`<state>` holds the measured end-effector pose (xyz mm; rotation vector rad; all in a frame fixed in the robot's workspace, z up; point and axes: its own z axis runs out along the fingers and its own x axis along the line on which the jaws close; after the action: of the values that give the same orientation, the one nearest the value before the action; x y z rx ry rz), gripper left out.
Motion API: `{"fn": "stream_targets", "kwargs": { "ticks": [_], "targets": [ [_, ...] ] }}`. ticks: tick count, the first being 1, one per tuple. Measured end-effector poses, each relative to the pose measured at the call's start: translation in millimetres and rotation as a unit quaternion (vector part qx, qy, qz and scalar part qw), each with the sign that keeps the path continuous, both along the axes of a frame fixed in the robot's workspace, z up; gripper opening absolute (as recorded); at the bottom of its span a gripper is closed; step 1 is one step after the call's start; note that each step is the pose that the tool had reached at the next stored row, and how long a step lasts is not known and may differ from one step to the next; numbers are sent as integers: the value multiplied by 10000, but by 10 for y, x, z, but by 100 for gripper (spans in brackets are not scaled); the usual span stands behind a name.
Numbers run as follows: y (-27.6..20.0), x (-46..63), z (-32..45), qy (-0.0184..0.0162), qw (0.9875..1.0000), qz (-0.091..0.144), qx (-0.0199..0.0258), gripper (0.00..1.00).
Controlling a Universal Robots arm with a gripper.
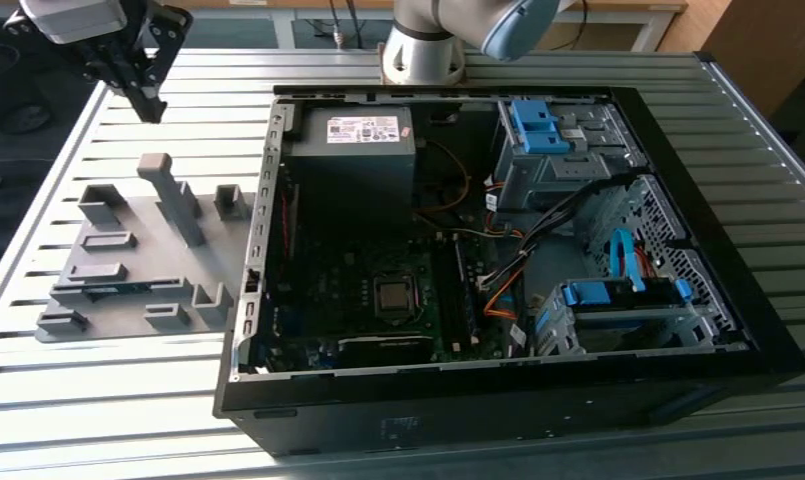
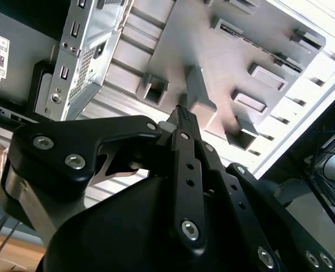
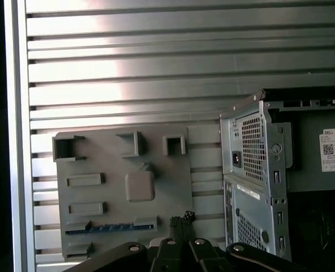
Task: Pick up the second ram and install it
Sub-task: 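Reach for the second ram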
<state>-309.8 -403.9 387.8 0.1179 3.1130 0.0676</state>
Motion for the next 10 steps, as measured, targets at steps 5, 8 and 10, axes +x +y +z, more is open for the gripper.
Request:
{"fn": "stream_targets", "kwargs": {
  "ticks": [5,8,10],
  "targets": [
    [-44,-68,-3,0,10000,0,0,11],
    [-84,-97,-6,0,10000,0,0,11],
    [-120,-113,-8,1,10000,0,0,11]
  ]
}}
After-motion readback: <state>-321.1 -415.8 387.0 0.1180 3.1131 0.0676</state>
